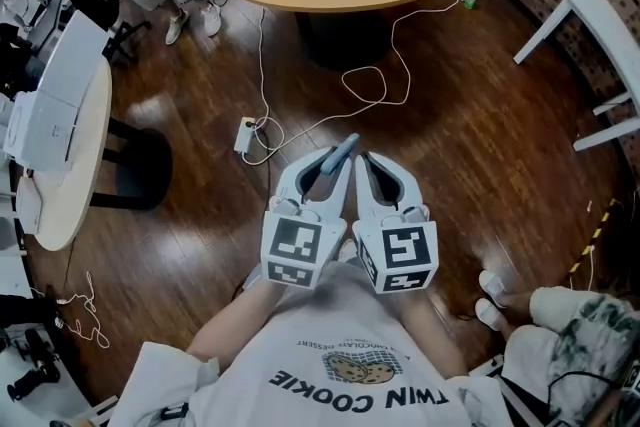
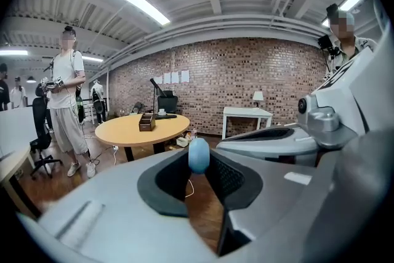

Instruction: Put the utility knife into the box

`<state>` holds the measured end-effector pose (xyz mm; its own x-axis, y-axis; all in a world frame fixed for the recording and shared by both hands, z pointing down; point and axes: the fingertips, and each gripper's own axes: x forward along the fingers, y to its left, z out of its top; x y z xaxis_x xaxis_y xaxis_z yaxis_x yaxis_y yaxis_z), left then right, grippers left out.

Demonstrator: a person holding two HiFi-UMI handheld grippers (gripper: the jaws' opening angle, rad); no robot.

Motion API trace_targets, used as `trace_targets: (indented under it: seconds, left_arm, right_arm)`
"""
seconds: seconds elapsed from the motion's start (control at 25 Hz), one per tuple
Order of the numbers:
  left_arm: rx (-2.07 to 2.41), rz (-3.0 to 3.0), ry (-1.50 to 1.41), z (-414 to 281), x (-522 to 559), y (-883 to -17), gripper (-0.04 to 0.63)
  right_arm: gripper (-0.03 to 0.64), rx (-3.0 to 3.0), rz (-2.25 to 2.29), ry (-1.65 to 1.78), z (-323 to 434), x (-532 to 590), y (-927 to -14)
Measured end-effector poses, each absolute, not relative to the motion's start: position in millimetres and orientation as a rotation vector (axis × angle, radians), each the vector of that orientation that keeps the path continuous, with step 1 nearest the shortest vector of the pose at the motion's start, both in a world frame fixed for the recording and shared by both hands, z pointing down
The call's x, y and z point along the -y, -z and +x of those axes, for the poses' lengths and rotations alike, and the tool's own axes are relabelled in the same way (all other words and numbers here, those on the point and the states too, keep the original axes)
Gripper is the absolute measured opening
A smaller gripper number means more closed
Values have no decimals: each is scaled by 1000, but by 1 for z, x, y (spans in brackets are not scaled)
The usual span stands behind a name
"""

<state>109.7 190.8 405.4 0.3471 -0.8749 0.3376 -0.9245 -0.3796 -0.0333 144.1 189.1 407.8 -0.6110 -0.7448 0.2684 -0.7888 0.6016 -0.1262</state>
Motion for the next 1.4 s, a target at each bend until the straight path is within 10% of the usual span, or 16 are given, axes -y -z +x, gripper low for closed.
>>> trace_targets:
  seconds: [1.4]
  left_arm:
    - [1327, 2591, -408, -91, 60, -406, 77]
  right_arm:
    - [2, 2374, 1586, -333, -56, 57, -404]
